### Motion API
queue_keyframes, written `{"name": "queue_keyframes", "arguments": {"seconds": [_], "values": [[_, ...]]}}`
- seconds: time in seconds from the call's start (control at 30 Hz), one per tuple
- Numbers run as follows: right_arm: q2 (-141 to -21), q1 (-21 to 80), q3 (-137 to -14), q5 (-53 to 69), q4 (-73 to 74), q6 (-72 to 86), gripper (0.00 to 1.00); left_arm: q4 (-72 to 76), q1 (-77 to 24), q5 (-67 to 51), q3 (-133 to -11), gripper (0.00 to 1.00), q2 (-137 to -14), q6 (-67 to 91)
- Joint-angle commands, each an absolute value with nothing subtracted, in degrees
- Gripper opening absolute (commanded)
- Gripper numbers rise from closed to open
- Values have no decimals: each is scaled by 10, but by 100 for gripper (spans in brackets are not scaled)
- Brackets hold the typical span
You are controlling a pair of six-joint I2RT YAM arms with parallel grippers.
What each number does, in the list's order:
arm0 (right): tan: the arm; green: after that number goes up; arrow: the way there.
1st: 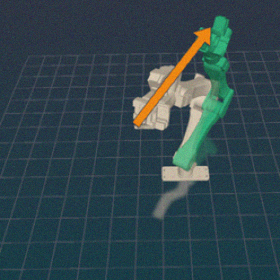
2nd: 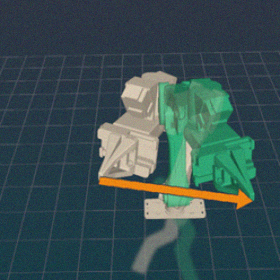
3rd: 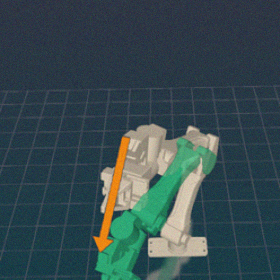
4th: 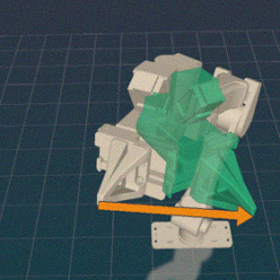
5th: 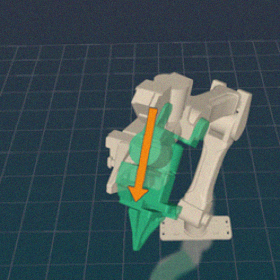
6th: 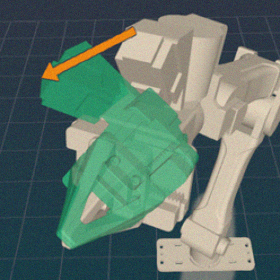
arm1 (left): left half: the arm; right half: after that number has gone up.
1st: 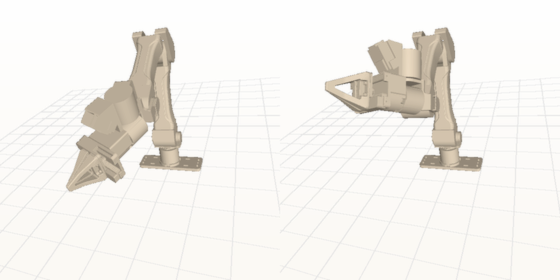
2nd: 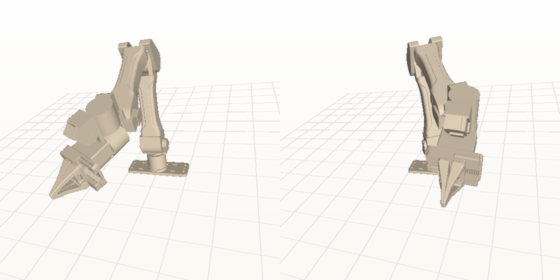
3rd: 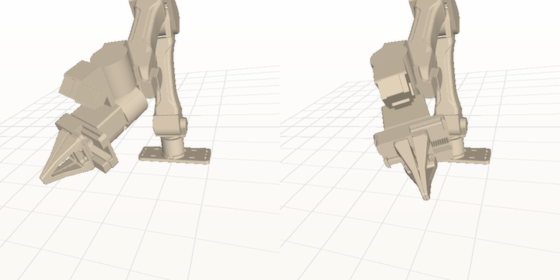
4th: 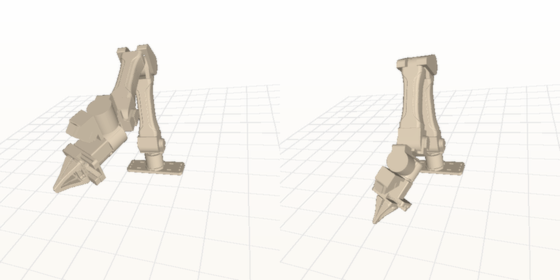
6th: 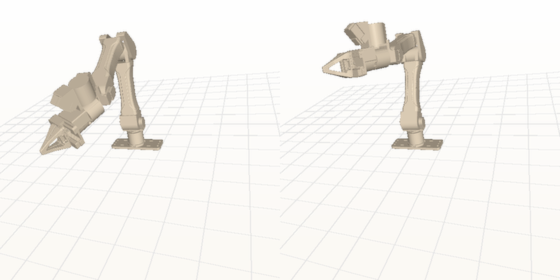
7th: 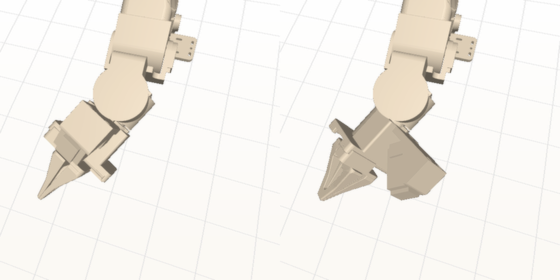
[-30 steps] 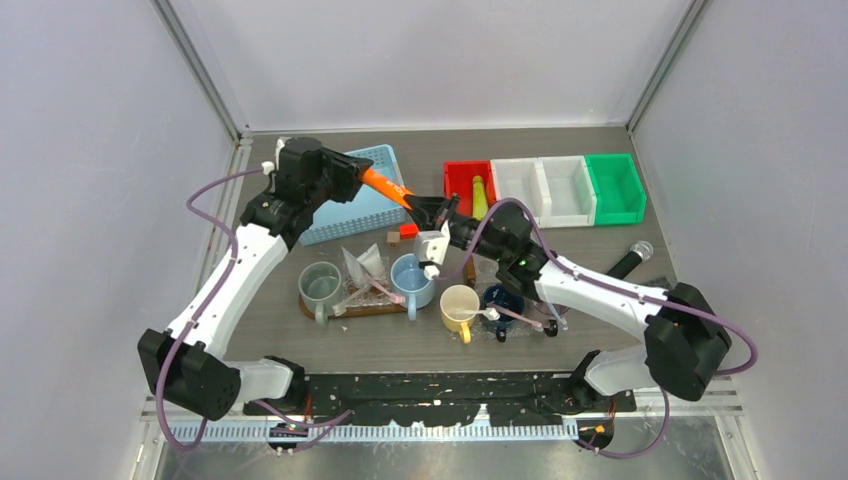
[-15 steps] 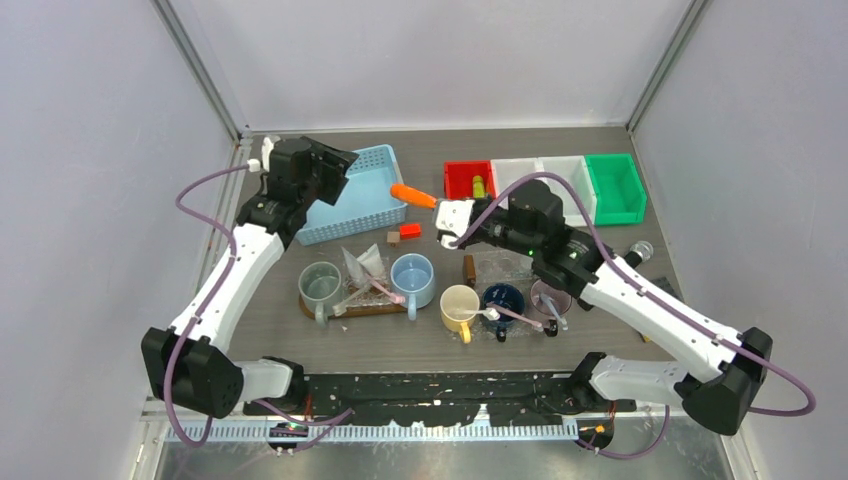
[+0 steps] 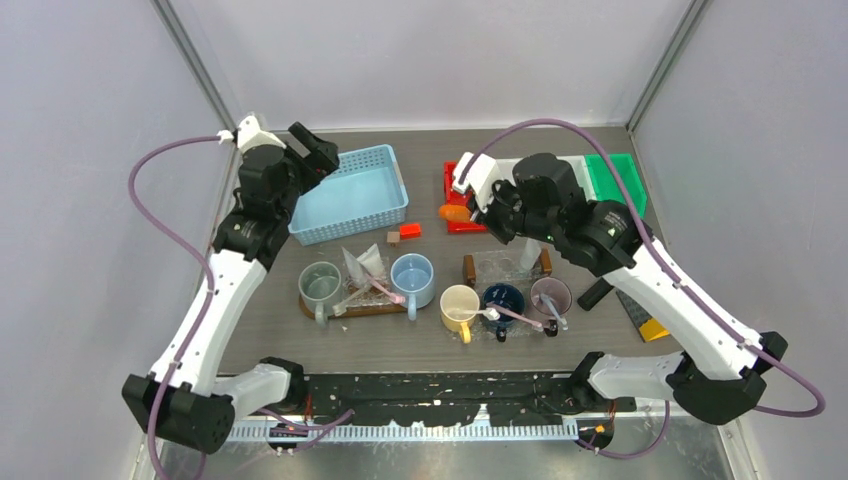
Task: Prepare toiletry sets of a toothbrush and toothpaste on the tray
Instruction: Pick up the toothpaste from the storage box, then place the toothpaste in the toothpaste holder.
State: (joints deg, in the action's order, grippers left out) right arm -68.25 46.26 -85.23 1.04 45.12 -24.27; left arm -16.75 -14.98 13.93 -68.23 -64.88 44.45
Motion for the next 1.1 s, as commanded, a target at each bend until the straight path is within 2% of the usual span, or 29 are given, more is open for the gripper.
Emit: {"name": "queue_keyframes", "arguments": {"seconds": [0.0, 0.27, 0.4, 1.07], "values": [[-715, 461, -934, -59, 585, -137, 0, -114, -147, 170, -671, 89, -604, 267], [-783, 426, -1006, -104, 730, -44, 0, -90, -148, 169, -620, 96, -557, 128], [-804, 372, -1005, -60, 749, -19, 0, -87, -148, 161, -608, 100, -541, 91], [-849, 297, -914, -28, 702, 15, 0, -60, -152, 193, -561, 100, -519, 47]]}}
